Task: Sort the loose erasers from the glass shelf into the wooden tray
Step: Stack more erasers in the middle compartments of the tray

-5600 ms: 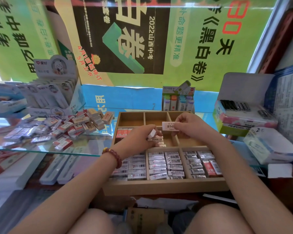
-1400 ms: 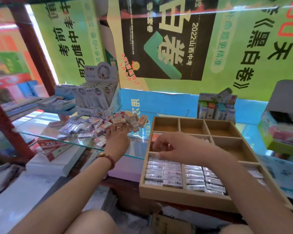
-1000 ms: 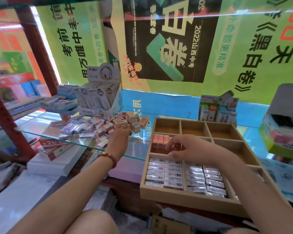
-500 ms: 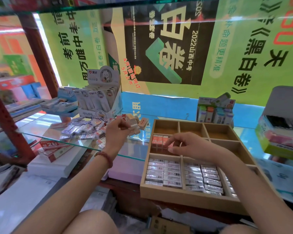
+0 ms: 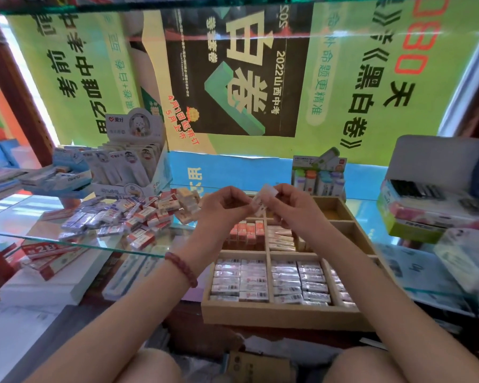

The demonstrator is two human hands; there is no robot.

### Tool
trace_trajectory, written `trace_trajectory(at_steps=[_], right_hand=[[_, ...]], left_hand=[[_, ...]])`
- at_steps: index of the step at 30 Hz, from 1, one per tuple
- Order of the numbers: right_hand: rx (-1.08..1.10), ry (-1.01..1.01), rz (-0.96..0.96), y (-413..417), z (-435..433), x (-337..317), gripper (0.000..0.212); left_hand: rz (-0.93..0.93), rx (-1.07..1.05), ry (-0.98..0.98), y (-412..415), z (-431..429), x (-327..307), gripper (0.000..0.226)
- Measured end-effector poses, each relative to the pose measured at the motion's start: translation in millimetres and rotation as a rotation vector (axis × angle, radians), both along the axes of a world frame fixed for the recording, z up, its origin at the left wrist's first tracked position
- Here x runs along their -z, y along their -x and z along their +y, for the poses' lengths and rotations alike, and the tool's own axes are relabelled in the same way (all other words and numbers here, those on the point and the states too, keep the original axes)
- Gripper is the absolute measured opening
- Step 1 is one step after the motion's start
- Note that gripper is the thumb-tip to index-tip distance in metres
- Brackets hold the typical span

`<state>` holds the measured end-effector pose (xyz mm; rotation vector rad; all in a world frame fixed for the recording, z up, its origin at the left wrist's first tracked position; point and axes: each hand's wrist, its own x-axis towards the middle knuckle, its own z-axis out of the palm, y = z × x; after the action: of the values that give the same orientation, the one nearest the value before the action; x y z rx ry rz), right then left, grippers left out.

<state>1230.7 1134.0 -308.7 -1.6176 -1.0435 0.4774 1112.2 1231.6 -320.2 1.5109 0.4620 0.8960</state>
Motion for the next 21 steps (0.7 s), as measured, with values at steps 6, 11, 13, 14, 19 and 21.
trace_trajectory(at_steps=[6, 11, 13, 14, 19, 21], right_hand=[[0.298, -0.046, -0.018, -39, -22, 2, 0.014], [0.436, 0.187, -0.258, -57, -27, 21, 0.015], [0.351, 0.275, -0.336, -54, -23, 29, 0.017], [0.315, 0.315, -0.384, -52, -20, 32, 0.016], [0.334, 0.455, -0.602, -47, -6, 38, 0.026], [0.358, 0.469, -0.632, -47, -2, 38, 0.025]], left_hand=[[0.225, 0.064, -0.438, -25, -21, 9, 0.030], [0.514, 0.128, -0.740, -36, -16, 29, 0.013], [0.591, 0.110, -0.818, -38, -12, 37, 0.013], [0.618, 0.105, -0.875, -39, -11, 40, 0.016], [0.697, 0.144, -1.009, -39, -6, 46, 0.028], [0.702, 0.140, -1.019, -40, -6, 48, 0.030]])
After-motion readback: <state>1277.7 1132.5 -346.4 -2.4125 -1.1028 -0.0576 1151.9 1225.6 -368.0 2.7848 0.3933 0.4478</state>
